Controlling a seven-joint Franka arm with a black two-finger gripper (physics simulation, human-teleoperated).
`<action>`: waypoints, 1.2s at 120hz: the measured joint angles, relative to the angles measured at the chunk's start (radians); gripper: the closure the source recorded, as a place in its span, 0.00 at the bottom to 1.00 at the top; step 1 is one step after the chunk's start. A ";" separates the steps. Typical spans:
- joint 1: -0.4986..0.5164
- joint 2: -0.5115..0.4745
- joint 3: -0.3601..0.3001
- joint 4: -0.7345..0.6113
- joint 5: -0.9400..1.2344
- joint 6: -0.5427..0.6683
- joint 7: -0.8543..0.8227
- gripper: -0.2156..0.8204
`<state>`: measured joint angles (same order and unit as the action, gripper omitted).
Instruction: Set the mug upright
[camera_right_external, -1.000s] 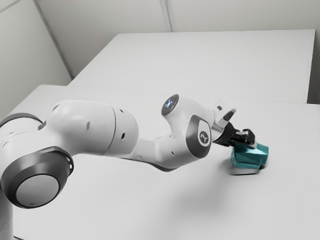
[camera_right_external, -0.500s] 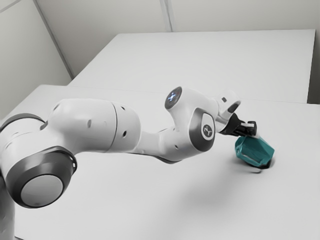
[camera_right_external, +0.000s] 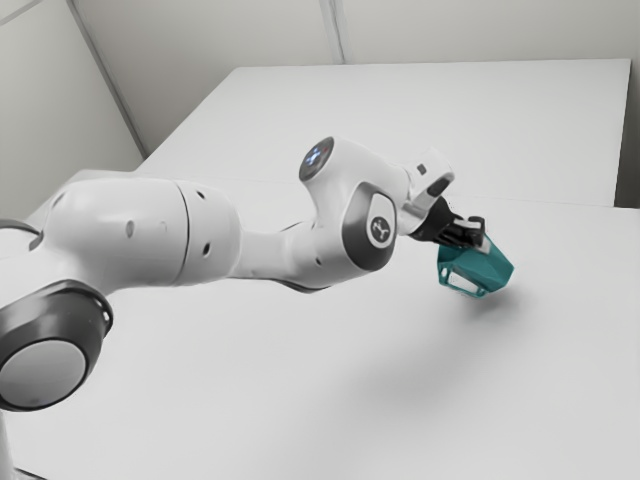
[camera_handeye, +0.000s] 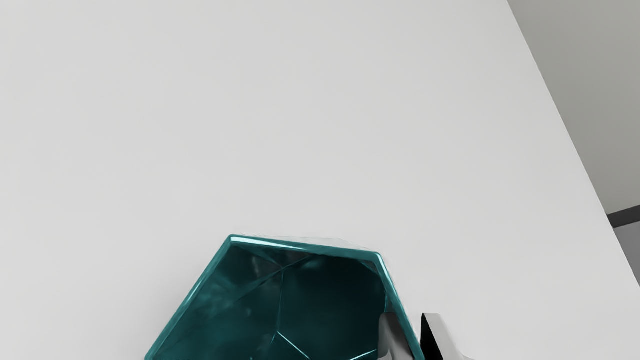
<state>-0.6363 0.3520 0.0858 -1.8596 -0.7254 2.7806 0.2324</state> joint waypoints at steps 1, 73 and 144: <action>0.005 -0.008 0.000 -0.008 0.005 -0.007 0.000 0.94; 0.479 -0.297 -0.041 -0.183 0.662 -0.612 -0.232 0.96; 0.546 -0.201 -0.027 -0.127 0.871 -0.635 -0.383 0.96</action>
<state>-0.0904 0.1508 0.0592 -1.9870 0.1453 2.1455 -0.1510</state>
